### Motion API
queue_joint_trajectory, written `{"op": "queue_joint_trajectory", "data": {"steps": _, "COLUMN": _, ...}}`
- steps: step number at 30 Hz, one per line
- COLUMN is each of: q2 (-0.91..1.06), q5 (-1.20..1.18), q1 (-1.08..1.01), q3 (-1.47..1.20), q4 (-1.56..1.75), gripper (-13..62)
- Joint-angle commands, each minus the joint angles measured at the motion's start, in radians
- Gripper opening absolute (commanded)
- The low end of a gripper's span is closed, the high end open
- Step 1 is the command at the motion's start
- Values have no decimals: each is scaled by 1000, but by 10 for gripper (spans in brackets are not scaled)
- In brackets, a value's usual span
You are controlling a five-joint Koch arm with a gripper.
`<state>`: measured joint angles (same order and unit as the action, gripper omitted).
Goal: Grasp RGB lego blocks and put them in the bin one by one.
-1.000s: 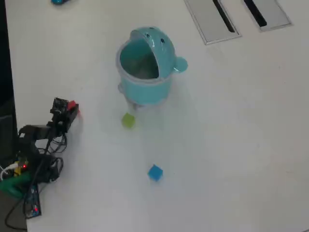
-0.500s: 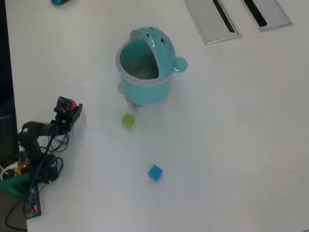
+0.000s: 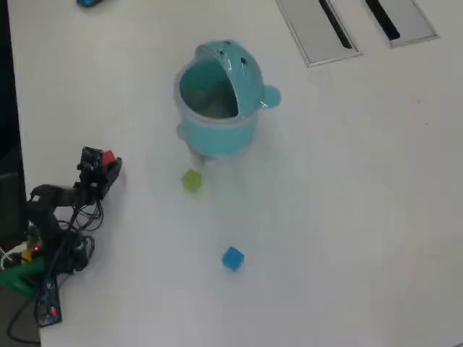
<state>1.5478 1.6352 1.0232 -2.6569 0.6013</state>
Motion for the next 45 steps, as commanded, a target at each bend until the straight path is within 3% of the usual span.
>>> {"op": "queue_joint_trajectory", "data": {"steps": 1, "q2": 25, "q5": 101, "q1": -2, "q3": 61, "q4": 8, "gripper": 340}}
{"op": "queue_joint_trajectory", "data": {"steps": 14, "q2": -110, "q5": 158, "q1": 25, "q3": 100, "q4": 71, "gripper": 328}}
{"op": "queue_joint_trajectory", "data": {"steps": 17, "q2": -115, "q5": 129, "q1": 28, "q3": 115, "q4": 78, "gripper": 279}}
{"op": "queue_joint_trajectory", "data": {"steps": 22, "q2": -115, "q5": 49, "q1": 46, "q3": 115, "q4": 192, "gripper": 130}}
{"op": "queue_joint_trajectory", "data": {"steps": 30, "q2": -41, "q5": 21, "q1": 31, "q3": 219, "q4": 206, "gripper": 127}}
{"op": "queue_joint_trajectory", "data": {"steps": 45, "q2": 44, "q5": -37, "q1": -304, "q3": 529, "q4": 153, "gripper": 127}}
